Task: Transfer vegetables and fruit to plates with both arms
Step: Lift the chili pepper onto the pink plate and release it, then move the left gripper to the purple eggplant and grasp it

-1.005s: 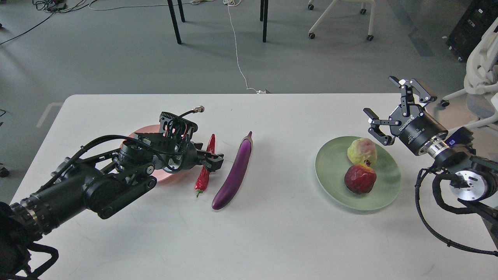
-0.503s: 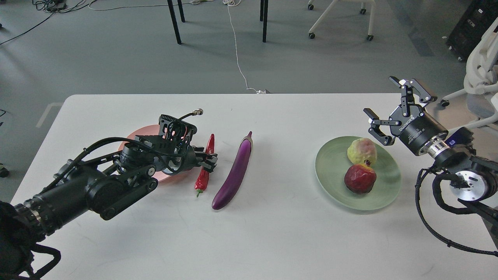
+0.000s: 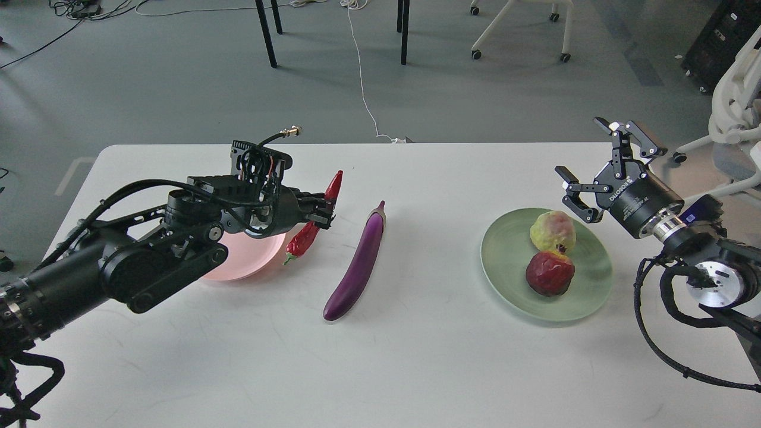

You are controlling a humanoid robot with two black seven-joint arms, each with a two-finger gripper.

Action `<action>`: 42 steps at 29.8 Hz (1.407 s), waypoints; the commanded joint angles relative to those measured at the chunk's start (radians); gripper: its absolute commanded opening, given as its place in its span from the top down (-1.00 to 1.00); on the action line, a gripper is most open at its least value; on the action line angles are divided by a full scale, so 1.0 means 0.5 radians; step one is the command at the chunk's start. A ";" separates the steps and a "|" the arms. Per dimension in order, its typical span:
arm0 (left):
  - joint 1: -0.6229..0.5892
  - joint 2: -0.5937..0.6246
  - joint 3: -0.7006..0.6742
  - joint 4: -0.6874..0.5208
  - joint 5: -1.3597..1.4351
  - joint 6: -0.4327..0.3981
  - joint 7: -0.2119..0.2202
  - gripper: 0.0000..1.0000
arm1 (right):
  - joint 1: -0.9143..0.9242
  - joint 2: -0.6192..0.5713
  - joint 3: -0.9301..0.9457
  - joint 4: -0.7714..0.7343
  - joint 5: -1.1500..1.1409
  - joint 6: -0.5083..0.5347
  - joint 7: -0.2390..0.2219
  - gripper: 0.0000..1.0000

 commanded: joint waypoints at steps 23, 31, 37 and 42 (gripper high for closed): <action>0.222 0.439 0.047 0.195 -0.167 0.266 -0.137 -0.76 | -0.006 0.022 -0.004 0.003 -0.009 -0.003 0.000 -0.96; 0.114 0.345 0.035 -0.273 -0.207 0.263 -0.015 -0.80 | -0.009 0.022 -0.007 0.000 -0.009 -0.003 0.000 -0.96; 0.108 -0.072 0.057 -0.311 -0.186 0.242 0.157 -0.81 | -0.009 0.022 -0.016 0.000 -0.009 -0.003 0.000 -0.96; 0.120 -0.208 0.194 -0.158 -0.176 0.242 0.179 -0.81 | -0.021 0.015 -0.013 0.003 -0.009 -0.003 0.000 -0.96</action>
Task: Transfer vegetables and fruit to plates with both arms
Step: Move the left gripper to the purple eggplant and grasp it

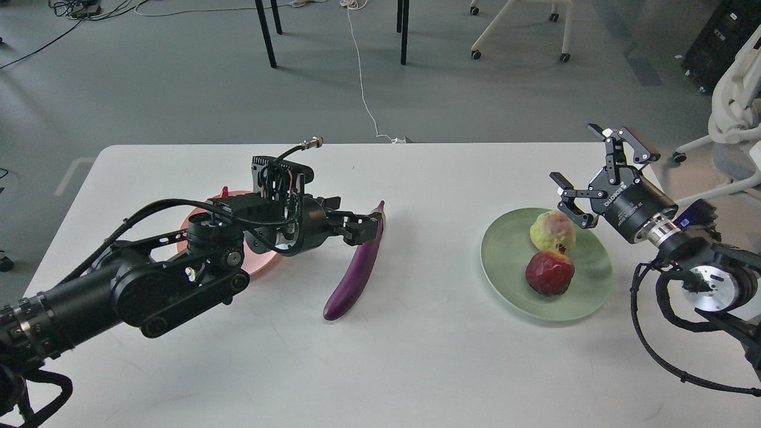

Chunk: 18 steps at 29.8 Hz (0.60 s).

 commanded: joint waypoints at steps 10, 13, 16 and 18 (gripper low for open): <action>0.052 -0.080 0.189 0.109 0.005 0.002 0.012 -0.80 | -0.009 0.004 0.008 -0.008 0.000 0.000 0.000 -0.96; 0.070 -0.089 0.193 0.109 0.001 -0.002 0.012 -0.77 | -0.009 0.004 0.011 -0.011 0.000 0.000 0.000 -0.96; 0.073 -0.089 0.196 0.112 0.005 -0.005 0.012 -0.68 | -0.009 0.004 0.014 -0.011 0.000 0.000 0.000 -0.96; 0.073 -0.095 0.199 0.121 0.005 -0.008 0.012 -0.52 | -0.009 0.004 0.014 -0.011 0.000 0.000 0.000 -0.96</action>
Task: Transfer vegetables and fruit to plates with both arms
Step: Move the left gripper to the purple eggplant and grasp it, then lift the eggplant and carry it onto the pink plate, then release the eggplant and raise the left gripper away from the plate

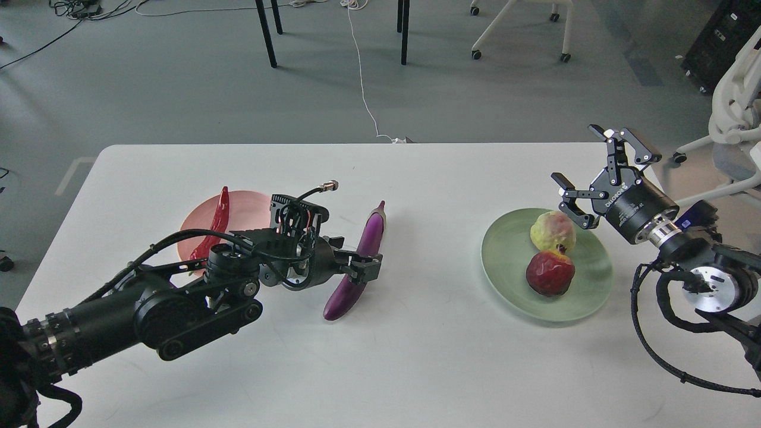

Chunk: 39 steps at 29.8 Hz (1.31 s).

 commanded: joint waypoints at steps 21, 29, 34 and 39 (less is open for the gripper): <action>-0.145 0.215 -0.113 -0.042 -0.075 -0.016 0.074 0.81 | 0.006 0.000 0.001 0.003 0.000 0.000 0.000 -0.96; -0.074 0.715 -0.107 -0.125 -0.298 -0.001 0.006 0.72 | 0.015 0.000 0.001 0.006 0.000 0.000 0.000 -0.96; 0.027 0.807 -0.095 -0.174 -0.550 0.036 0.015 0.48 | 0.015 0.000 0.001 0.006 0.000 0.000 0.000 -0.96; 0.101 0.875 -0.095 -0.205 -0.560 0.039 0.003 -0.37 | 0.018 -0.003 0.001 0.009 0.000 0.000 0.000 -0.96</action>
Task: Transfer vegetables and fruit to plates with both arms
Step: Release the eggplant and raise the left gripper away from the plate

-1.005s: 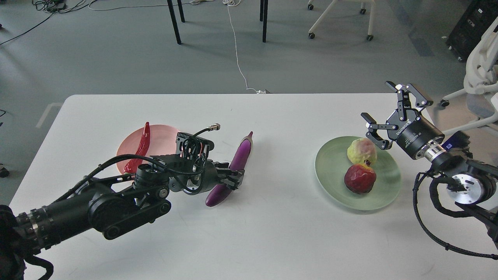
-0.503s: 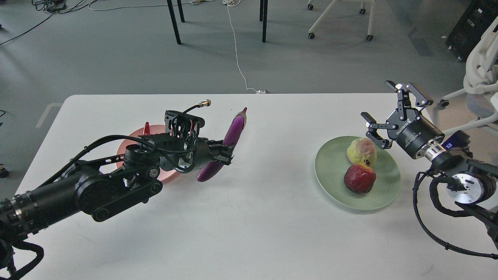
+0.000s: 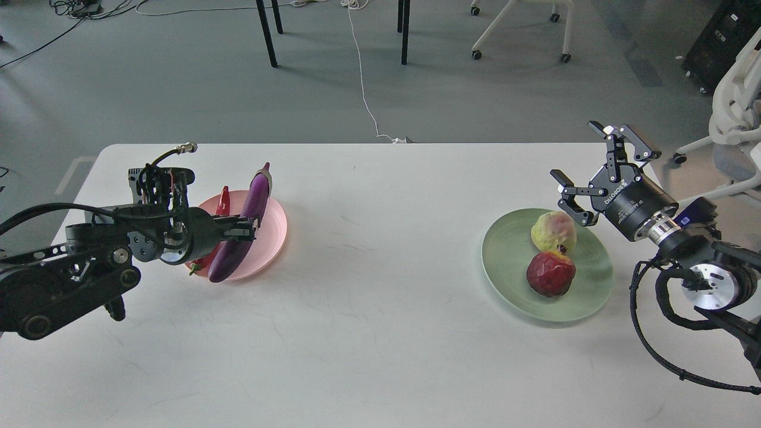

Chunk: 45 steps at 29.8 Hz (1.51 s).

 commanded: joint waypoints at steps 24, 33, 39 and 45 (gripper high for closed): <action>0.100 -0.360 -0.585 -0.016 -1.399 0.400 -0.372 -1.00 | 0.024 0.031 0.006 -0.003 0.000 -0.015 0.000 -0.97; 0.698 -0.928 -1.376 0.002 -1.590 0.564 -0.520 -1.00 | -0.013 0.047 0.019 0.052 0.003 -0.055 0.000 -0.97; 0.959 -0.996 -1.548 0.042 -1.590 0.364 -0.514 -1.00 | -0.031 0.041 -0.018 0.145 -0.003 -0.273 0.000 -0.97; 0.978 -1.017 -1.570 0.042 -1.593 0.361 -0.477 -1.00 | -0.041 0.050 0.034 0.145 -0.003 -0.273 0.000 -0.97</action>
